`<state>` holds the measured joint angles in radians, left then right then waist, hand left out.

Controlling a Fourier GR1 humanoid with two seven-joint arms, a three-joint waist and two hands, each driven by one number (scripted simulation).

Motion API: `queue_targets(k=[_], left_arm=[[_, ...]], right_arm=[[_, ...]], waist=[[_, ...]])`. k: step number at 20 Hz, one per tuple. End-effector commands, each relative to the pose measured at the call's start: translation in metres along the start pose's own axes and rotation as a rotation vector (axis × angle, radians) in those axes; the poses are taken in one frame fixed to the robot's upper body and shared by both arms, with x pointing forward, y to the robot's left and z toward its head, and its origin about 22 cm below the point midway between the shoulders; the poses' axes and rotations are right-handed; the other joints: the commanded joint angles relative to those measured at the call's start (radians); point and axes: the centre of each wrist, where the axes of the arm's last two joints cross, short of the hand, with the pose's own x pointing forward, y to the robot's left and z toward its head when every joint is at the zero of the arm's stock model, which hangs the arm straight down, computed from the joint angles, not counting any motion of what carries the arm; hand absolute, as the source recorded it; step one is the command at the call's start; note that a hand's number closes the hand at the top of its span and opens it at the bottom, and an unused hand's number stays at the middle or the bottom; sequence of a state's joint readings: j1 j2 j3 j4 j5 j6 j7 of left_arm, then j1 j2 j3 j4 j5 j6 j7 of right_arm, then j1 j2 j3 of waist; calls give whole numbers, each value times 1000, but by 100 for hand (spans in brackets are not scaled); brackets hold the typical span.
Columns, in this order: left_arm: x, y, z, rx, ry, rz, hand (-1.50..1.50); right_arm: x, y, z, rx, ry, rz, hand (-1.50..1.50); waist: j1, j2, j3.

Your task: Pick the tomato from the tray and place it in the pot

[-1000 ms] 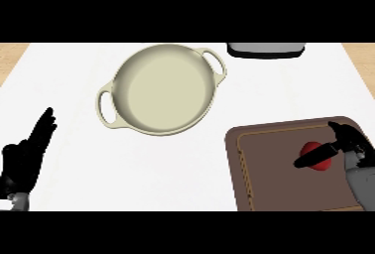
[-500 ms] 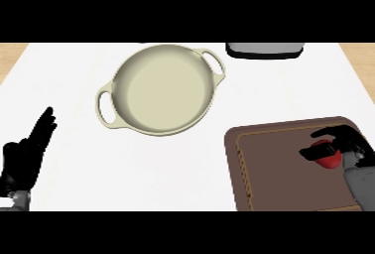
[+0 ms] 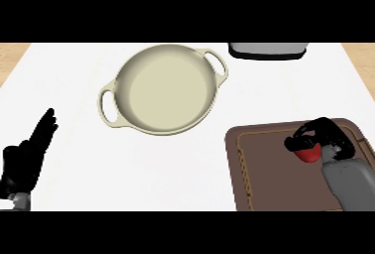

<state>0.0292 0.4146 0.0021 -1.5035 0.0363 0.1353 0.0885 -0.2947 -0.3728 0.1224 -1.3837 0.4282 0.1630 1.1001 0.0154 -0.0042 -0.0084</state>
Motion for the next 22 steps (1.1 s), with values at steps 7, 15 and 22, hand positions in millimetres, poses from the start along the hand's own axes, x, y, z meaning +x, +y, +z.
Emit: queue_targets(k=[7, 15, 22], left_arm=[[35, -26, -17, -158, -117, -27, 0], [37, -42, -22, -184, -109, -30, 0], [41, -42, -26, -181, -96, -31, 0]], right_arm=[[157, 87, 128, -115, -323, 108, 150], [214, 79, 167, -533, -335, 180, 150], [253, 56, 211, -864, -349, 124, 150]], waist=[[210, 44, -4], [200, 30, -8], [201, 16, -6]])
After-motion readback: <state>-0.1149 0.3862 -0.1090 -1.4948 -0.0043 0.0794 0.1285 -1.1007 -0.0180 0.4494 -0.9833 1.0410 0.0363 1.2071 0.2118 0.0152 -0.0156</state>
